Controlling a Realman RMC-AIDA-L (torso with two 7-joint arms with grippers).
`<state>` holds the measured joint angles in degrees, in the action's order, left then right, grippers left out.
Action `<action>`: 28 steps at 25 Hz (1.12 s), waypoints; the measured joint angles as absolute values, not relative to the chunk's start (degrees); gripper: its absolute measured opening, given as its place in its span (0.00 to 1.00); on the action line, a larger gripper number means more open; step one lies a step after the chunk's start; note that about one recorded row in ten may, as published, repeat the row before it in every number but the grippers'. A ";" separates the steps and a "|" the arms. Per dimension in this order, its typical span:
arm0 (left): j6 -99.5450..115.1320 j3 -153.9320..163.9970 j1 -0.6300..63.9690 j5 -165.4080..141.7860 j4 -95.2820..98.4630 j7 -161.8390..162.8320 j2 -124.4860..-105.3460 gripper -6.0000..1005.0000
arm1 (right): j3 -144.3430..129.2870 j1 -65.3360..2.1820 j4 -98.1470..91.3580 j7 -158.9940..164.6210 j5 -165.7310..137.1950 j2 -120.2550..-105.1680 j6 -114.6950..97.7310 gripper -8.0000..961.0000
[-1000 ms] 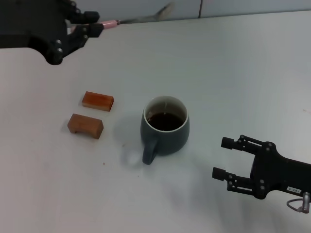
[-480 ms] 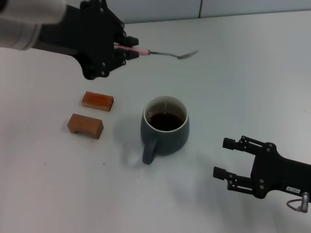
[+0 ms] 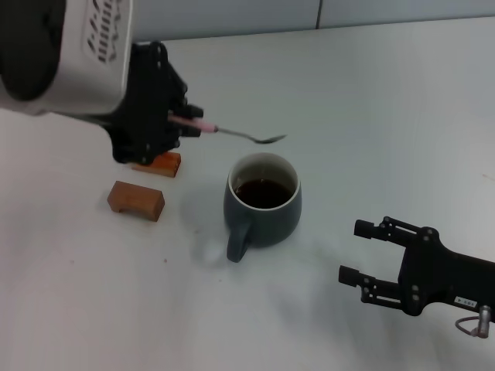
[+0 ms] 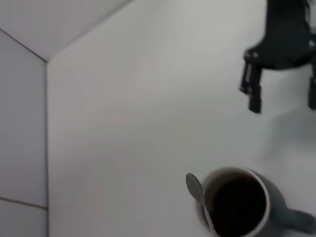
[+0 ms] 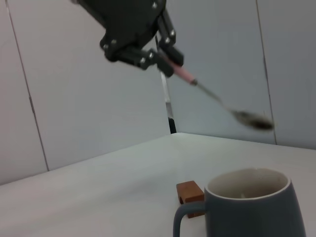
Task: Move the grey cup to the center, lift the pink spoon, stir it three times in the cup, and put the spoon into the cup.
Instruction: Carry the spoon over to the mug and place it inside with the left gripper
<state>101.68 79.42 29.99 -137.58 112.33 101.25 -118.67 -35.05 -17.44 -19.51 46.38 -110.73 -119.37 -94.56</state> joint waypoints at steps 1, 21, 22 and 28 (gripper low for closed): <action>101.68 79.42 29.99 -137.58 112.33 101.25 -118.67 0.12 | -35.05 -17.44 -19.51 46.37 -110.73 -119.37 -94.56 0.81; 100.68 93.84 32.40 -150.87 112.58 101.31 -119.09 0.12 | -35.15 -17.83 -19.42 46.31 -110.83 -119.42 -94.07 0.81; 100.47 94.42 32.46 -151.44 112.52 101.30 -119.09 0.12 | -35.15 -17.86 -19.42 46.32 -110.83 -119.43 -94.05 0.81; 97.95 99.69 32.63 -153.99 111.30 101.35 -119.09 0.12 | -35.15 -17.92 -19.42 46.32 -110.83 -119.44 -94.01 0.81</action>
